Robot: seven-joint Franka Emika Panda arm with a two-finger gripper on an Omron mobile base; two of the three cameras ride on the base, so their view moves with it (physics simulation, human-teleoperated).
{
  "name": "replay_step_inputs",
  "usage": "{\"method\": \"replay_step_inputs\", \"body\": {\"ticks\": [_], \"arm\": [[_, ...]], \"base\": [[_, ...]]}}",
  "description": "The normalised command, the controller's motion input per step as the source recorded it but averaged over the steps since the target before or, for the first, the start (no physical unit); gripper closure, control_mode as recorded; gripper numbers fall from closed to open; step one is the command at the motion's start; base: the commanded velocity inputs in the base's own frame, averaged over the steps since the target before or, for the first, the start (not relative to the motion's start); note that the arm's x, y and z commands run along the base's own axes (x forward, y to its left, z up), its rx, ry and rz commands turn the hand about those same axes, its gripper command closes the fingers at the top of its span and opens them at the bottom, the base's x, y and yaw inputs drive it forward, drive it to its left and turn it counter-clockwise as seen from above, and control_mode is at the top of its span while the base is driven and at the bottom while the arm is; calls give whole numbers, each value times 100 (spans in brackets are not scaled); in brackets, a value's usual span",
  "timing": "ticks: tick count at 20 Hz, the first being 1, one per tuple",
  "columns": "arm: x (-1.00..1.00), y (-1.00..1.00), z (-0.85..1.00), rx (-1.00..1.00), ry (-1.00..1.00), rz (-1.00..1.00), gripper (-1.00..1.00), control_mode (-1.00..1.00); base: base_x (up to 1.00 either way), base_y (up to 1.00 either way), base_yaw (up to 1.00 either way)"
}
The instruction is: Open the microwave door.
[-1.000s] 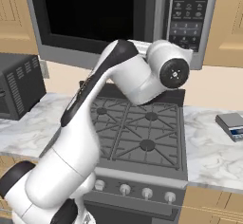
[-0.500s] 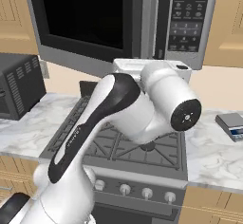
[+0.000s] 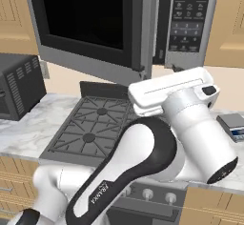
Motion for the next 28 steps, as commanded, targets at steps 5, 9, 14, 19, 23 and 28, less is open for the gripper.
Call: {"method": "replay_step_inputs", "body": {"ticks": [5, 9, 14, 19, 23, 28], "arm": [[39, 1, -57, -43, -53, 11, -100, -100], [71, 1, -48, -38, -32, 12, -100, -100], [87, -7, -5, -18, -13, 7, -100, -100], [71, -51, 0, -8, -6, 0, -100, -100], [45, -78, 0, -5, -8, 0, -100, -100], [43, -44, 0, -6, -7, 0, -100, -100]], "base": [[0, 0, 0], [0, 0, 0], [0, 0, 0], [0, 0, 0], [0, 0, 0], [0, 0, 0]]}}
